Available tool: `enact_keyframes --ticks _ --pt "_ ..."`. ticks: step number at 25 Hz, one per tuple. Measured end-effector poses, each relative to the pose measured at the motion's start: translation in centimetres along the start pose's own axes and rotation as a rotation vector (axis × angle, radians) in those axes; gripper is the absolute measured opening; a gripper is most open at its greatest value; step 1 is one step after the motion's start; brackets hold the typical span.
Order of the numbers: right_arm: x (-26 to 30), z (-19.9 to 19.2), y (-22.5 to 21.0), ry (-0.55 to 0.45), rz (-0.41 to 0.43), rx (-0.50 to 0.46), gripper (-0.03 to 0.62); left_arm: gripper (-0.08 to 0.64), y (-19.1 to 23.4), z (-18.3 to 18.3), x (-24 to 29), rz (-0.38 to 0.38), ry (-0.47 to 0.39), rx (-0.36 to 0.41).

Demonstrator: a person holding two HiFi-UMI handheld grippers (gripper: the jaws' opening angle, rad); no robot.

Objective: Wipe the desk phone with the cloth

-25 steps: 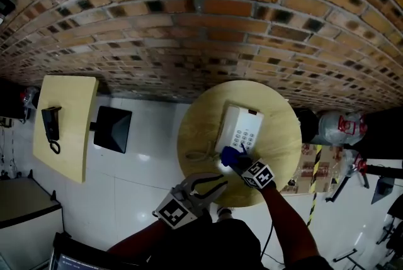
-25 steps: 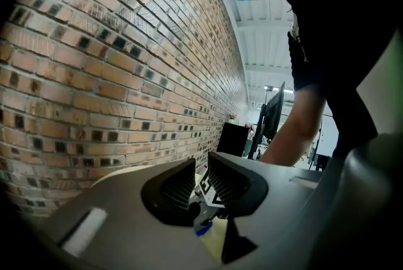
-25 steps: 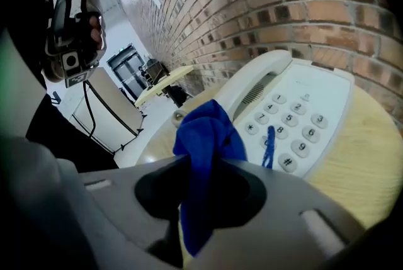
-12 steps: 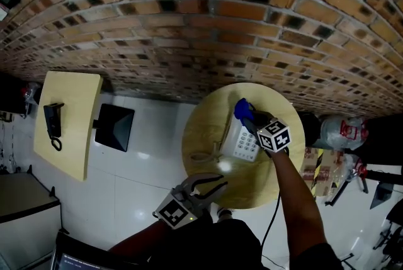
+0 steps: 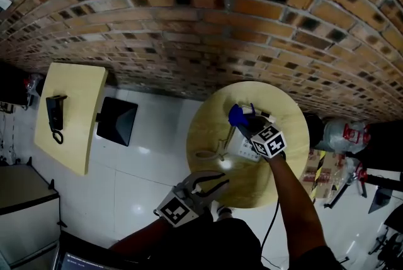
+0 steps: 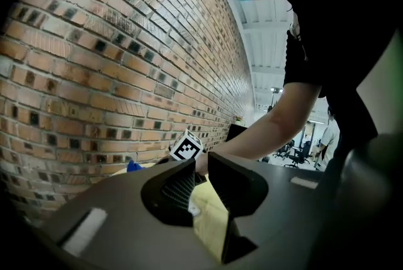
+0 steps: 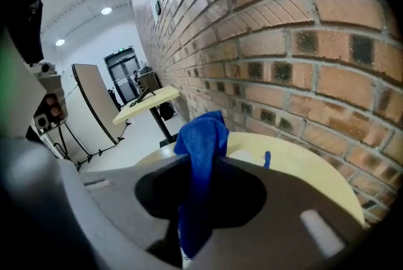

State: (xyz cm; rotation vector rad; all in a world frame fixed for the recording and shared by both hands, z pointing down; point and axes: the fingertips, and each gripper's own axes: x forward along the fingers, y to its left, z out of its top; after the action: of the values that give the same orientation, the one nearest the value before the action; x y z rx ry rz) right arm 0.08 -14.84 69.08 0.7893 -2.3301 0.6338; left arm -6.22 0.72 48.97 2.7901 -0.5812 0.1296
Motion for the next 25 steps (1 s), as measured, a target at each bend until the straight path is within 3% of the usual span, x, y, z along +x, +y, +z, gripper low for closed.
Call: enact_keyframes --ticks 8,13,19,25 --pt "1.6 -7.4 10.4 0.076 0.139 0.015 0.083 0.066 -0.9 -0.1 0.9 -0.027 0.005 -0.004" --pt "2.0 -10.8 12.6 0.119 0.167 0.032 0.083 0.066 -1.7 -0.4 1.6 -0.045 0.015 -0.01" --pt "-2.8 -9.5 8.3 0.03 0.054 0.055 0.083 0.066 -3.2 -0.5 2.7 -0.08 0.018 0.005" --pt "-10.6 -12.5 -1.9 -0.005 -0.172 0.165 0.083 0.066 -4.9 -0.4 3.8 -0.117 0.027 0.012"
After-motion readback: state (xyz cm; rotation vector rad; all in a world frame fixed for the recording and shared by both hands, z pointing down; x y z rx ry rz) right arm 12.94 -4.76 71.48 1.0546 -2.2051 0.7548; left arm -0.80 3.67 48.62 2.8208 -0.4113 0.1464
